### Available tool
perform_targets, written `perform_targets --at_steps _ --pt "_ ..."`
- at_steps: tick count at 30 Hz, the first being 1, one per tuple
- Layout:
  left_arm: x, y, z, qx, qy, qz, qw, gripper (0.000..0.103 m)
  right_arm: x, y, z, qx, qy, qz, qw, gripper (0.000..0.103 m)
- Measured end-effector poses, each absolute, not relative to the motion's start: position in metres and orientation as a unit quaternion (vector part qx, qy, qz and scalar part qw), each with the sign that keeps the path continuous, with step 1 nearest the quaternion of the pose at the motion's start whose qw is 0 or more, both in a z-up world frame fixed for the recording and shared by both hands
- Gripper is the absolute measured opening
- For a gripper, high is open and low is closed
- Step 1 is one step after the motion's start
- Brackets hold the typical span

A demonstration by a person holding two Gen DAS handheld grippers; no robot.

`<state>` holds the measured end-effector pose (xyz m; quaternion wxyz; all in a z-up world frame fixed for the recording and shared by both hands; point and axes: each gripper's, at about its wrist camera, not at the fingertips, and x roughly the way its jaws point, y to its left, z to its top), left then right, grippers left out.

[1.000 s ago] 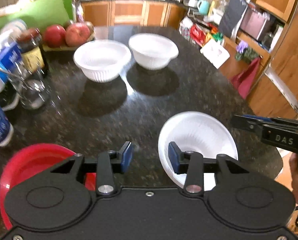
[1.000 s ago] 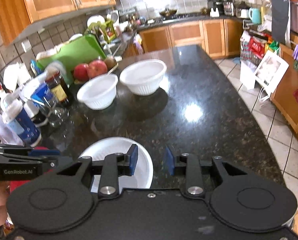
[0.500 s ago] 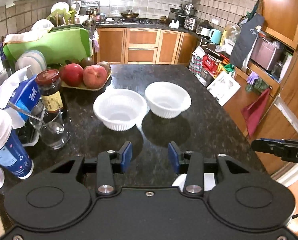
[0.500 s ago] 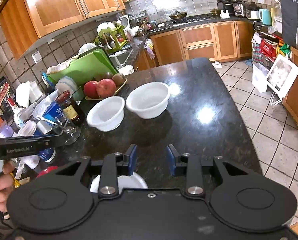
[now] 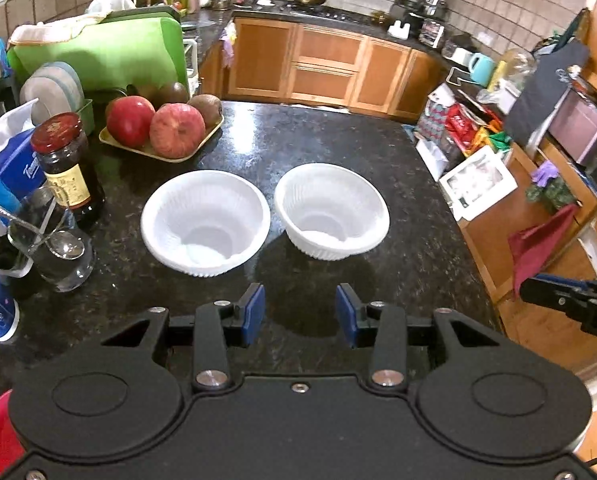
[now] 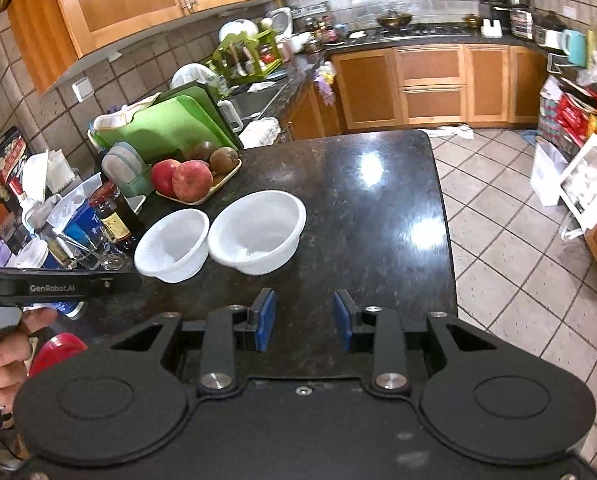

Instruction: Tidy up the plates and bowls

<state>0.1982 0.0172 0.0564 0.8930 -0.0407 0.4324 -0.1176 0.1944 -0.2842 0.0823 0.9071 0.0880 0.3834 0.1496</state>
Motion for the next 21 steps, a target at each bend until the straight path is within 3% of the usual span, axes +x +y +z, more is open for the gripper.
perform_targets --at_steps 21 --pt "0.237 -0.032 0.033 -0.012 0.461 0.009 0.887 0.049 0.324 -0.276 0.050 0.053 0.429 0.254 0.865 0.034"
